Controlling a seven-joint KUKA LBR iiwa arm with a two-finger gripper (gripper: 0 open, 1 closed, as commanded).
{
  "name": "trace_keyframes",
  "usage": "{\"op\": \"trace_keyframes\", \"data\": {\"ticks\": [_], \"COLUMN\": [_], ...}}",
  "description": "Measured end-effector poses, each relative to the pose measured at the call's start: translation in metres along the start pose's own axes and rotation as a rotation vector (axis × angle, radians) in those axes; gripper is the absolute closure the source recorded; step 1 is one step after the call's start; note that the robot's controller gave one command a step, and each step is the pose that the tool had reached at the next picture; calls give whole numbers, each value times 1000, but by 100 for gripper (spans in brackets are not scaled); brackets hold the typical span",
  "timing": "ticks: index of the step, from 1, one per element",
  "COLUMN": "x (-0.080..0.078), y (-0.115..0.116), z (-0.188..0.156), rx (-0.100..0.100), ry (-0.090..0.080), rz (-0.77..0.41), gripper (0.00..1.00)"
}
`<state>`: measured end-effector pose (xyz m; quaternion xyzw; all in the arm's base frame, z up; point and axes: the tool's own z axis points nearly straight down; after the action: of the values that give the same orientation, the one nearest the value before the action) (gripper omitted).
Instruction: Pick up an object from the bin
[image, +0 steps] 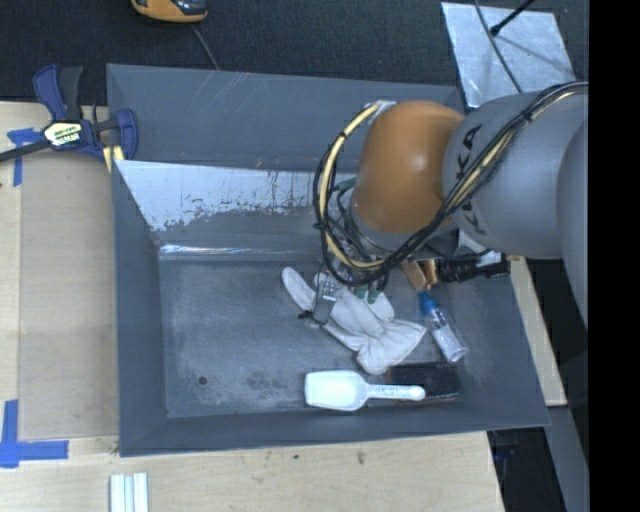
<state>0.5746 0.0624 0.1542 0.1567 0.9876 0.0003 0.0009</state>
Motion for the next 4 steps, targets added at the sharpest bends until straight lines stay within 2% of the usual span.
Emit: {"op": "trace_keyframes", "data": {"ticks": [1, 2, 3, 4], "x": [0, -20, -38, -38], "y": [-12, -15, 1, 1], "z": [19, 28, 83, 83], "rx": [0, 0, -1, -1], "ry": [0, -1, -2, -2], "rz": [38, 27, -130, -130], "gripper": [0, 0, 100, 100]}}
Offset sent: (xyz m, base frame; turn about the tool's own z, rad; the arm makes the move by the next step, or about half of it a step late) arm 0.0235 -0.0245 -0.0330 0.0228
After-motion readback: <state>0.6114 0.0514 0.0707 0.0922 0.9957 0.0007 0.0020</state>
